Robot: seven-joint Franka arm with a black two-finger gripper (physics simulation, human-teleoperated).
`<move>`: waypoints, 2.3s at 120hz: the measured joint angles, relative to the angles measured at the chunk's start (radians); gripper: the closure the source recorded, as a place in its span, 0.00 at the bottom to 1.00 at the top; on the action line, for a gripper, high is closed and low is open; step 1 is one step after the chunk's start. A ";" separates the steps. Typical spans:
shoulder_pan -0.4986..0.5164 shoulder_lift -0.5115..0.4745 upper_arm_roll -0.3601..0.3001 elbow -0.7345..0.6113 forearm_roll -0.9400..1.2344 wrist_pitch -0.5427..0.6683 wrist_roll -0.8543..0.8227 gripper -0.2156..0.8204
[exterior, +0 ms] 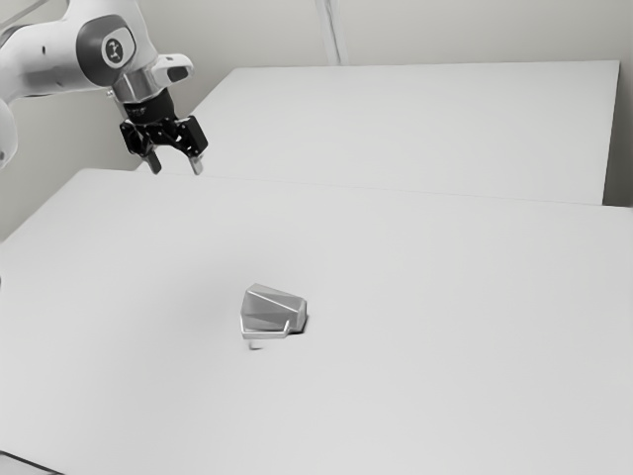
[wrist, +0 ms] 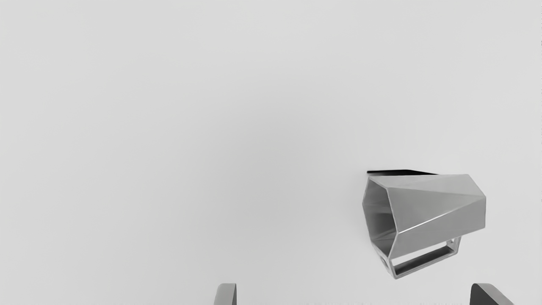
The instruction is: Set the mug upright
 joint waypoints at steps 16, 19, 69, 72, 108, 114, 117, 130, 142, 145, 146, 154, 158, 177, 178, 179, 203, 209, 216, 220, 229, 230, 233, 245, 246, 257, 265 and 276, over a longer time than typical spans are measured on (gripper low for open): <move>-0.003 -0.001 0.000 -0.001 0.000 -0.001 0.000 0.21; -0.003 -0.001 0.000 -0.003 0.000 -0.001 0.000 0.21; -0.009 -0.148 0.014 -0.292 -0.263 -0.001 0.046 0.21; -0.015 -0.159 0.023 -0.317 -0.292 -0.001 0.057 0.21; 0.094 -0.136 0.111 -0.543 -0.634 0.068 0.295 0.21; 0.132 -0.108 0.112 -0.541 -0.661 0.075 0.336 0.21; 0.149 -0.093 0.112 -0.541 -0.675 0.080 0.357 0.21; 0.135 -0.068 0.112 -0.560 -0.725 0.143 0.443 0.21; 0.056 -0.061 0.112 -0.595 -0.780 0.207 0.513 0.21; 0.045 -0.057 0.112 -0.607 -0.799 0.222 0.531 0.21; 0.043 -0.055 0.112 -0.612 -0.807 0.227 0.537 0.21; 0.051 -0.032 0.112 -0.633 -0.871 0.260 0.591 0.21; 0.062 -0.014 0.112 -0.638 -0.907 0.273 0.619 0.21; 0.076 0.043 0.112 -0.685 -1.050 0.298 0.735 0.21; 0.076 0.046 0.112 -0.686 -1.056 0.298 0.740 0.21; 0.076 0.048 0.112 -0.688 -1.061 0.298 0.746 0.21; 0.075 0.071 0.110 -0.699 -1.137 0.255 0.834 0.21; 0.075 0.071 0.110 -0.712 -1.142 0.241 0.847 0.21; 0.075 0.072 0.108 -0.719 -1.147 0.227 0.861 0.21; 0.074 0.072 0.106 -0.721 -1.149 0.217 0.867 0.21; 0.074 0.072 0.104 -0.721 -1.152 0.200 0.882 0.22; 0.074 0.072 0.104 -0.721 -1.152 0.198 0.883 0.24; 0.074 0.071 0.103 -0.721 -1.153 0.194 0.888 0.29; 0.074 0.072 0.103 -0.720 -1.161 0.184 0.905 0.55; 0.074 0.072 0.103 -0.720 -1.162 0.183 0.906 0.57; 0.074 0.074 0.103 -0.718 -1.169 0.180 0.920 0.74; 0.074 0.074 0.103 -0.718 -1.175 0.179 0.928 0.81; 0.074 0.073 0.103 -0.718 -1.188 0.175 0.938 0.88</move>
